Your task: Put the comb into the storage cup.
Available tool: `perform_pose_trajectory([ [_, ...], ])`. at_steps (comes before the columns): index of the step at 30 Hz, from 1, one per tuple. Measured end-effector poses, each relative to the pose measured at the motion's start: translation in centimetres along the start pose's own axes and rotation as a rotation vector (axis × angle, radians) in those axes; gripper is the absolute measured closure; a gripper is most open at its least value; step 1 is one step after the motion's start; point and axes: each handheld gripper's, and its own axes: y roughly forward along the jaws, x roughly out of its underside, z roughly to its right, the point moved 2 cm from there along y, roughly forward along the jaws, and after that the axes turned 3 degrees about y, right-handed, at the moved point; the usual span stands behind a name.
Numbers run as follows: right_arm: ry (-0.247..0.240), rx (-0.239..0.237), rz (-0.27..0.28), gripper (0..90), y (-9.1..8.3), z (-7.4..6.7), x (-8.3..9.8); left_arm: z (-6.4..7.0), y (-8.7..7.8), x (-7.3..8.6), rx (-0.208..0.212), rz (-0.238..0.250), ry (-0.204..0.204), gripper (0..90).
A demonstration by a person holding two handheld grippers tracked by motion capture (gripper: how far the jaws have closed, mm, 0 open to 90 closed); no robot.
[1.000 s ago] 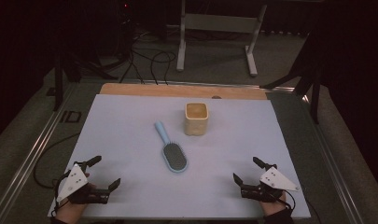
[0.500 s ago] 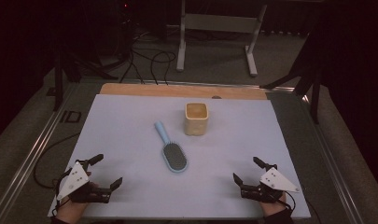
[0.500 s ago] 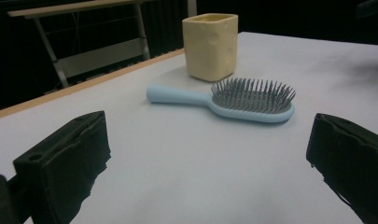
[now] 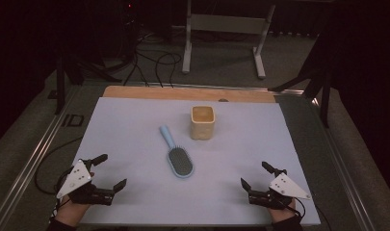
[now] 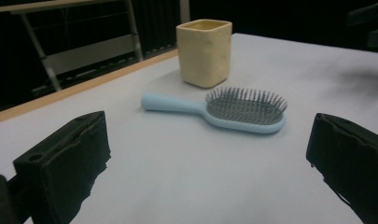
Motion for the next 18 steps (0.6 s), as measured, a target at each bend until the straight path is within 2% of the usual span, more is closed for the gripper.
perform_pose_trajectory([
  [2,-0.002,-0.002,-0.002,9.1,0.0,0.0,0.0,-0.1,0.0,-0.6,0.026,-0.003,-0.003,0.0],
  [5,-0.005,-0.003,-0.003,9.1,0.0,0.0,0.0,-0.2,0.3,-1.2,0.038,-0.019,-0.003,0.0],
  [15,0.000,-0.003,-0.003,9.1,0.0,0.0,0.0,-0.8,0.7,-3.1,0.067,-0.020,0.014,0.0],
  [18,0.000,-0.004,-0.003,9.0,0.0,0.0,0.0,-1.1,1.0,-4.1,0.068,-0.022,0.007,0.0],
])
